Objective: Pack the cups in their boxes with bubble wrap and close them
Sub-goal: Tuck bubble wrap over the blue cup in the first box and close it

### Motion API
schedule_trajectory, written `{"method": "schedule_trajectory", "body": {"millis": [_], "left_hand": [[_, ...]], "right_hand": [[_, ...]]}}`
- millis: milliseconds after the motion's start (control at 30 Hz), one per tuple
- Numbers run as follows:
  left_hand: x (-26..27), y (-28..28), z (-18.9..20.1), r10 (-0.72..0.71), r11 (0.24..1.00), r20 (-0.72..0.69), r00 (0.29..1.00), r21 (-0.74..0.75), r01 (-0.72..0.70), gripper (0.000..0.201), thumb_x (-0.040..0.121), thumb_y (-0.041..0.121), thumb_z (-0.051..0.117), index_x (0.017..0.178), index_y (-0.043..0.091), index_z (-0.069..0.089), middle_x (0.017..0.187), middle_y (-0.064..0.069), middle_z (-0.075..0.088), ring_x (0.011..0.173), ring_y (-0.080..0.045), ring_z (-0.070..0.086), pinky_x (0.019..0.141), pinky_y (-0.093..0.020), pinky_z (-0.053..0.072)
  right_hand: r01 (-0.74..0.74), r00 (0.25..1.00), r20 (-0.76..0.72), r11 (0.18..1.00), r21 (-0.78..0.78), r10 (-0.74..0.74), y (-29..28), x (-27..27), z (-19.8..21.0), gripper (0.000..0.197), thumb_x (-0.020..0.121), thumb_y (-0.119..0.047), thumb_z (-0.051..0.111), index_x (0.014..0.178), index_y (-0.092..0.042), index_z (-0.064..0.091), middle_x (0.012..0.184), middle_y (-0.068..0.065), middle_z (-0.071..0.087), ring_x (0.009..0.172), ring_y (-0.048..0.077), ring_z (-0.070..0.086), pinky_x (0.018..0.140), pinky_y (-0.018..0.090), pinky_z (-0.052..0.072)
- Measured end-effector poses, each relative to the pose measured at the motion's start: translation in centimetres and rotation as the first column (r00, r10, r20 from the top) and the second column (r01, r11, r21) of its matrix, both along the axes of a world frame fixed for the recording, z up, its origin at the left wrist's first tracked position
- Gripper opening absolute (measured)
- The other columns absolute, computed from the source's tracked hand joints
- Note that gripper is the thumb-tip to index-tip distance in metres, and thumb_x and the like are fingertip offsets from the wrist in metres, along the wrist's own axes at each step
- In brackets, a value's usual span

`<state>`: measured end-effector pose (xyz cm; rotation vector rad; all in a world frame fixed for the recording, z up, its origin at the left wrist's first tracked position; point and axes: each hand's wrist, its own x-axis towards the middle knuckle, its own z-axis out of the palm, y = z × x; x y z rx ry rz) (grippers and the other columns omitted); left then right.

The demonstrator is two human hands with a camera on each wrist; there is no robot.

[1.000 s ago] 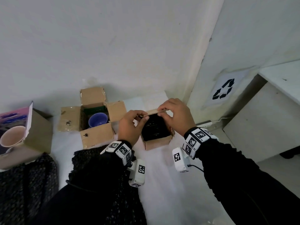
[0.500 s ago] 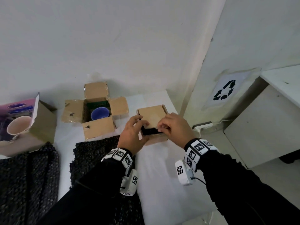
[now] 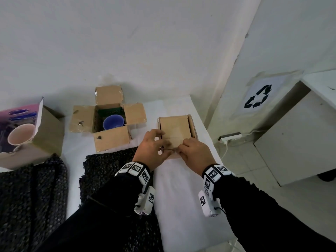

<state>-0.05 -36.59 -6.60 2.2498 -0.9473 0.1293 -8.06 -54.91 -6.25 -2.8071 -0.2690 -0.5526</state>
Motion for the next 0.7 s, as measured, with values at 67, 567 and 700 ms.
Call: {"method": "schedule_trajectory", "body": {"millis": [67,567,700], "left_hand": [[0.1,-0.2,-0.3,0.015,1.000,0.048,0.999,0.013,-0.016,0.015,0.076,0.023,0.078,0.091,0.018,0.076,0.109,-0.001,0.059,0.098,-0.024,0.052,0.067,-0.038,0.057],[-0.3,0.0,-0.9,0.066,0.995,0.022,0.998,-0.078,-0.064,0.011,0.077,0.025,0.080,0.084,0.017,0.078,0.130,-0.006,0.050,0.113,-0.026,0.053,0.080,-0.037,0.055],[-0.3,-0.2,-1.7,0.093,0.981,-0.174,0.980,-0.152,-0.120,0.013,0.076,0.023,0.081,0.088,0.018,0.078,0.141,0.002,0.040,0.110,-0.019,0.058,0.074,-0.035,0.059]], "right_hand": [[0.012,0.998,0.065,0.998,-0.058,-0.009,0.1,0.1,-0.5,0.022,0.067,-0.005,0.079,0.069,-0.016,0.060,0.069,0.001,0.054,0.063,0.023,0.051,0.043,0.029,0.038],[0.364,0.928,0.042,0.925,0.106,-0.370,-1.3,-1.2,-0.5,0.060,0.063,-0.072,0.069,0.082,-0.018,0.053,0.096,0.004,0.050,0.089,0.025,0.043,0.074,0.036,0.037],[0.390,0.921,-0.081,0.906,0.166,-0.382,-1.5,0.7,0.1,0.069,0.055,-0.083,0.061,0.089,-0.022,0.056,0.106,0.002,0.047,0.098,0.024,0.041,0.078,0.037,0.040]]}}
